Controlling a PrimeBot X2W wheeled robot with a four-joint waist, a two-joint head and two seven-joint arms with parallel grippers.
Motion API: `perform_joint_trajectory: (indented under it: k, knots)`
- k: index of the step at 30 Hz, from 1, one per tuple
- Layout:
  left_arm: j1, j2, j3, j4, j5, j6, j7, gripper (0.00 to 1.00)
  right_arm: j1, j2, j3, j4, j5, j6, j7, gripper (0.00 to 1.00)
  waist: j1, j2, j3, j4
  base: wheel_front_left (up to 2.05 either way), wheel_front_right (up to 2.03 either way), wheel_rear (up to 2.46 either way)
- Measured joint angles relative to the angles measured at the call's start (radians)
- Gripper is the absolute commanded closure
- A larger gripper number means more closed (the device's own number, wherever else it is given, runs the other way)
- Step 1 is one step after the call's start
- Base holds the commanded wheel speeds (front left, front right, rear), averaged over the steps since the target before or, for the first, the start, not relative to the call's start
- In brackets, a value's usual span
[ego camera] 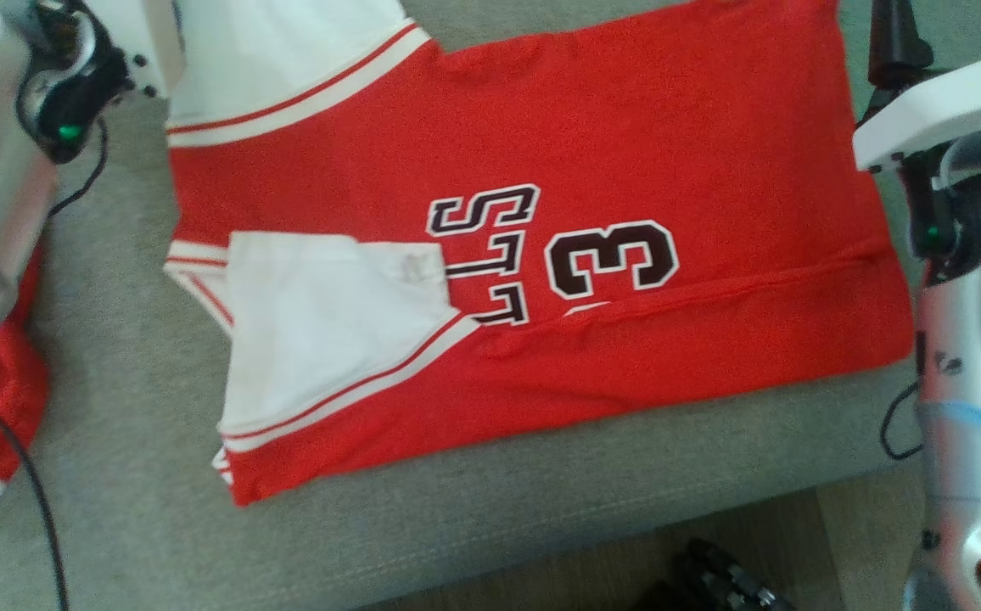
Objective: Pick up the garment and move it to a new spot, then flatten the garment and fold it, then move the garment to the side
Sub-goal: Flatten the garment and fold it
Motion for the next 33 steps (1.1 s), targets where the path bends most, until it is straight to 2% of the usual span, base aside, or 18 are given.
perform_joint_trajectory:
  k: [8, 17, 23, 33]
  knots:
    - [0.030, -0.014, -0.004, -0.087, -0.016, 0.000, -0.123, 1.00, -0.058, -0.087, -0.002, 0.125, 0.001, 0.000, 0.065, 0.00, 0.0000, 0.0000, -0.044, 0.087, 0.00, 0.00, 0.00]
    - [0.063, -0.013, -0.038, -0.197, -0.024, 0.000, -0.138, 1.00, -0.128, -0.170, -0.006, 0.359, -0.026, 0.000, 0.151, 0.00, 0.0000, 0.0000, -0.054, 0.160, 0.00, 0.00, 0.00]
    - [0.065, -0.007, -0.042, -0.242, -0.024, 0.007, -0.134, 1.00, -0.169, -0.188, -0.009, 0.485, -0.044, 0.000, 0.182, 0.00, 0.0000, 0.0000, -0.040, 0.173, 0.00, 0.00, 0.00]
    - [0.064, 0.005, -0.044, -0.271, -0.024, 0.019, -0.116, 1.00, -0.215, -0.193, 0.010, 0.579, -0.043, 0.000, 0.195, 0.00, 0.0000, 0.0000, -0.022, 0.175, 0.00, 0.00, 0.00]
